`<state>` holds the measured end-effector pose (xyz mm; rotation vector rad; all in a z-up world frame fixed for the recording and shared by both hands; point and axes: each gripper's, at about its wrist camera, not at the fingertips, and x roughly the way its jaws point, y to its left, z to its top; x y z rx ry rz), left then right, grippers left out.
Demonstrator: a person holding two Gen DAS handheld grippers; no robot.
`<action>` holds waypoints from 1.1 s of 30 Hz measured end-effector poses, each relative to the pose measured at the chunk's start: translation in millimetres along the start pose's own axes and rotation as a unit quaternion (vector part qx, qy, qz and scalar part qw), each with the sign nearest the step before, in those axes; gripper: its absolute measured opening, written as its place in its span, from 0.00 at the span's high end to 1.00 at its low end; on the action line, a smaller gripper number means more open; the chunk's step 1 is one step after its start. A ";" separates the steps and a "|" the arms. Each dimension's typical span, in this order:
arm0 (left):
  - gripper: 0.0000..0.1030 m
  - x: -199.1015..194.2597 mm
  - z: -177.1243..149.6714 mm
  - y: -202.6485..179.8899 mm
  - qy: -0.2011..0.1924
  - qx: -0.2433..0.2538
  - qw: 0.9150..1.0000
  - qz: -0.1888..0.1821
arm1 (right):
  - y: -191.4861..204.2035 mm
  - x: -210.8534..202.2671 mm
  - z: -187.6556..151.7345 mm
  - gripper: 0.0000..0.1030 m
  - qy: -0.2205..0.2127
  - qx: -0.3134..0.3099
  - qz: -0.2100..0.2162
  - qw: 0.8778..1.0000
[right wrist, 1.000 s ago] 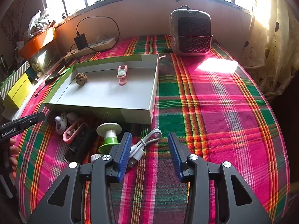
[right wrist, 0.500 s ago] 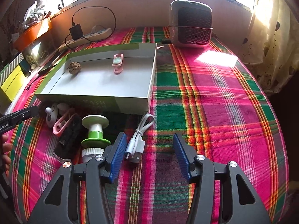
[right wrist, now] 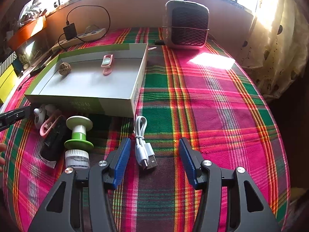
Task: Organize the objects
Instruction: 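Grasp the white USB cable with the right tool while left tool approaches second walnut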
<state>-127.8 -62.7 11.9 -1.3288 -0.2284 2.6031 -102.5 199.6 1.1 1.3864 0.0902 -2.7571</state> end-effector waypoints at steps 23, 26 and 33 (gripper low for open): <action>0.74 8.2 1.3 1.7 -0.002 -0.020 1.000 0.015 | 3.1 3.0 1.5 0.62 -0.017 -0.008 0.023 1.000; 0.75 8.2 0.7 2.1 -0.003 -0.020 1.000 0.016 | 2.7 2.2 1.0 0.69 -0.018 -0.008 0.025 0.999; 0.75 7.9 0.1 1.9 -0.003 -0.018 1.000 0.019 | 2.9 1.4 0.7 0.83 -0.019 -0.010 0.030 0.999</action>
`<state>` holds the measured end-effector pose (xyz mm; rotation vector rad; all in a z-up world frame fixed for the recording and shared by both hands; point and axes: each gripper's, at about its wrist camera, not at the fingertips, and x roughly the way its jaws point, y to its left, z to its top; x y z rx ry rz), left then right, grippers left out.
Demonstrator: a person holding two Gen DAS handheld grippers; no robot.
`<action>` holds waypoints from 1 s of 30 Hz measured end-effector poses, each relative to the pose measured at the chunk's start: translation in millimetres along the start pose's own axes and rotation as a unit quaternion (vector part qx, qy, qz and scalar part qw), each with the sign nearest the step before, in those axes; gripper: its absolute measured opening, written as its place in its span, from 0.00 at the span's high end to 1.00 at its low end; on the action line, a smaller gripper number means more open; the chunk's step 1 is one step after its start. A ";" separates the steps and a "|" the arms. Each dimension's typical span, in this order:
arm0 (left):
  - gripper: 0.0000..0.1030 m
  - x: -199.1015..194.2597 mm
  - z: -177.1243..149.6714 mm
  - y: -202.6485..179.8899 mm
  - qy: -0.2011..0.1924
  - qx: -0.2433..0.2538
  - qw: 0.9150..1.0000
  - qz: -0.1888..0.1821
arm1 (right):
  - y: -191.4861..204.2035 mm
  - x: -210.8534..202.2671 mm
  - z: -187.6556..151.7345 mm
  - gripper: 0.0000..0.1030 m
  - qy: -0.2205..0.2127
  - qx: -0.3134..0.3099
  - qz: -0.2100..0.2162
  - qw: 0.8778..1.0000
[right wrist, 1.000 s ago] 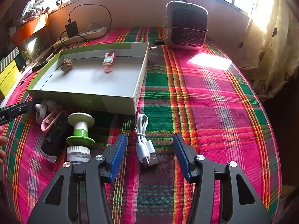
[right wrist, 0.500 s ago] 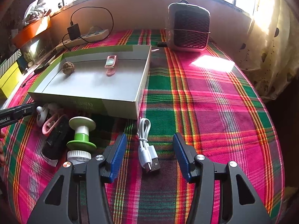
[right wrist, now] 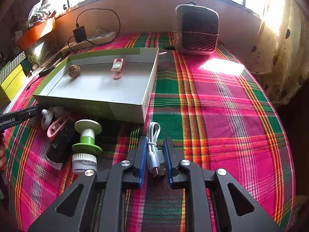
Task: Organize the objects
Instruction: 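Grasp the white USB cable with the right tool while left tool approaches second walnut, then grasp the second walnut with the left tool while right tool lifts the cable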
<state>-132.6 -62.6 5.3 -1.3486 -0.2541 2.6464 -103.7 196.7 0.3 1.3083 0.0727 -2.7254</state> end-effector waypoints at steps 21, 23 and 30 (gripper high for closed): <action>0.75 -3.0 -1.2 -2.3 -0.002 0.004 1.000 0.003 | -3.3 -0.7 -0.2 0.83 -0.001 0.007 0.005 1.000; 0.75 -5.3 -1.1 -3.6 -0.004 0.007 1.000 0.003 | -4.4 -2.4 0.2 0.84 -0.004 0.009 0.005 1.000; 0.75 -16.3 1.5 -7.7 -0.017 0.016 1.000 0.003 | -6.4 -11.9 3.0 0.84 -0.015 0.013 0.009 1.000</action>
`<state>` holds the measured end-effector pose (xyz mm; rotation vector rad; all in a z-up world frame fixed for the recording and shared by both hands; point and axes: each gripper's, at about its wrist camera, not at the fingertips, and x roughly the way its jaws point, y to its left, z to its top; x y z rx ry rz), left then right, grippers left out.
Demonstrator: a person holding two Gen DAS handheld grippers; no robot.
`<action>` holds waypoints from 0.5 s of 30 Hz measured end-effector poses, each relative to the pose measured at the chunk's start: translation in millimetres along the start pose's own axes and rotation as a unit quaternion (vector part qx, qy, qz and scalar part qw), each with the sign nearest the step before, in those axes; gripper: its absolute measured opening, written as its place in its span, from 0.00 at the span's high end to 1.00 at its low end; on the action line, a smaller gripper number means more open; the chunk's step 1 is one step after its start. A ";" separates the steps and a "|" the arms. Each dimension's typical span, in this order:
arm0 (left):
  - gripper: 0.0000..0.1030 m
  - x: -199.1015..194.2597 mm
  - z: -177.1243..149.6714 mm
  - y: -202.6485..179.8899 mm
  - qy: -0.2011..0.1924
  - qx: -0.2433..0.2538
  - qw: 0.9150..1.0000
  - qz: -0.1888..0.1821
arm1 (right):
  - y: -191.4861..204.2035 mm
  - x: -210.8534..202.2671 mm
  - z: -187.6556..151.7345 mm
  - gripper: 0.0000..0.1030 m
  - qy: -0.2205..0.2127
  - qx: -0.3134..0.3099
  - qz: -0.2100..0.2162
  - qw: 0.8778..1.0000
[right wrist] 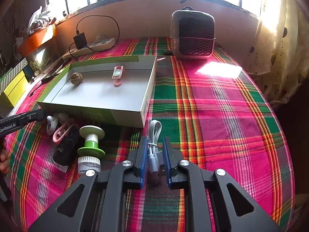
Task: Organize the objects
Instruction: 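Grasp the second walnut with the left tool while right tool lifts the cable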
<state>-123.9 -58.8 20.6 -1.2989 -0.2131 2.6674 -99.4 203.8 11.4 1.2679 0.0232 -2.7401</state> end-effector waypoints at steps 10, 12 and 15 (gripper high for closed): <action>0.75 -13.2 7.4 -5.1 -0.013 0.009 1.000 -0.002 | -1.2 -15.7 7.4 0.84 -0.015 0.012 0.026 0.999; 0.75 -15.6 10.4 -6.0 -0.018 0.009 1.000 -0.004 | -0.3 -19.3 11.5 0.84 -0.020 0.011 0.029 0.999; 0.75 -16.6 15.3 -8.6 -0.022 0.014 1.000 -0.009 | 3.4 -25.4 20.1 0.84 -0.030 0.009 0.045 0.998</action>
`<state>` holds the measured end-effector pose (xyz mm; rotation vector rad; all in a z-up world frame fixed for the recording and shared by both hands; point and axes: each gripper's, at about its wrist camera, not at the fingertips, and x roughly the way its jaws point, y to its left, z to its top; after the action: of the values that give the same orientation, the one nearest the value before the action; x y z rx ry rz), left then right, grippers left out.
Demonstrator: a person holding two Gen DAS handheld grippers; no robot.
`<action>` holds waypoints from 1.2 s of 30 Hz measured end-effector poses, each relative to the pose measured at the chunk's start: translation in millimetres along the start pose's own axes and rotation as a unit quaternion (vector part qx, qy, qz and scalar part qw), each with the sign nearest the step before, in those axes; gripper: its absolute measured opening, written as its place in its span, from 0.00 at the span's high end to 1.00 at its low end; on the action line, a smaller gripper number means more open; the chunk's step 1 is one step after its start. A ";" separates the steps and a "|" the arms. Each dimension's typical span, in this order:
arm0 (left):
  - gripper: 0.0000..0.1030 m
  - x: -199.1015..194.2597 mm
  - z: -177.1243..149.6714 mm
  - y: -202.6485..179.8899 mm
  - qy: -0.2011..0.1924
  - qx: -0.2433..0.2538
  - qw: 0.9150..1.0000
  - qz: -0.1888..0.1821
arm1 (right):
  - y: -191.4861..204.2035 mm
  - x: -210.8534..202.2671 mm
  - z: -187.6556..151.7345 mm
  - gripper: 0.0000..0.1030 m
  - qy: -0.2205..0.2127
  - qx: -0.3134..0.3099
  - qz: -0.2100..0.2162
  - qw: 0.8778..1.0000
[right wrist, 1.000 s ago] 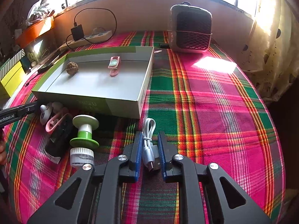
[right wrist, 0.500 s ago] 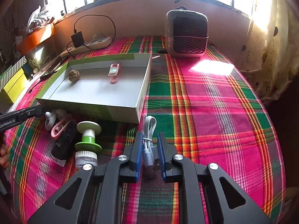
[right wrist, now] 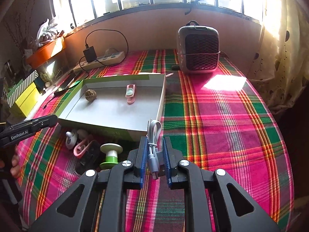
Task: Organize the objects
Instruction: 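Grasp the second walnut with the left tool while right tool lifts the cable, then lower the walnut beside the first walnut while right tool carries cable over box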
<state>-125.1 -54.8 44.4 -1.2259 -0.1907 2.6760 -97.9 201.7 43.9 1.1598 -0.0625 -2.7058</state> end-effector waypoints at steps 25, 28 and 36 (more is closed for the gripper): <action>0.75 50.8 41.1 -2.7 0.019 0.011 1.000 -0.001 | 59.8 86.6 93.1 0.84 0.041 -0.032 0.087 0.995; 0.75 59.7 43.6 -0.7 0.025 0.013 1.000 0.004 | 66.5 103.8 98.1 0.84 0.057 -0.036 0.086 0.994; 0.75 74.5 47.3 0.0 0.030 0.020 0.999 0.011 | 73.4 137.1 106.4 0.84 0.086 -0.048 0.076 0.992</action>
<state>-208.6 -39.7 20.4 -1.3014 -0.1137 2.6439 -255.0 98.8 28.3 1.2980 0.0054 -2.4399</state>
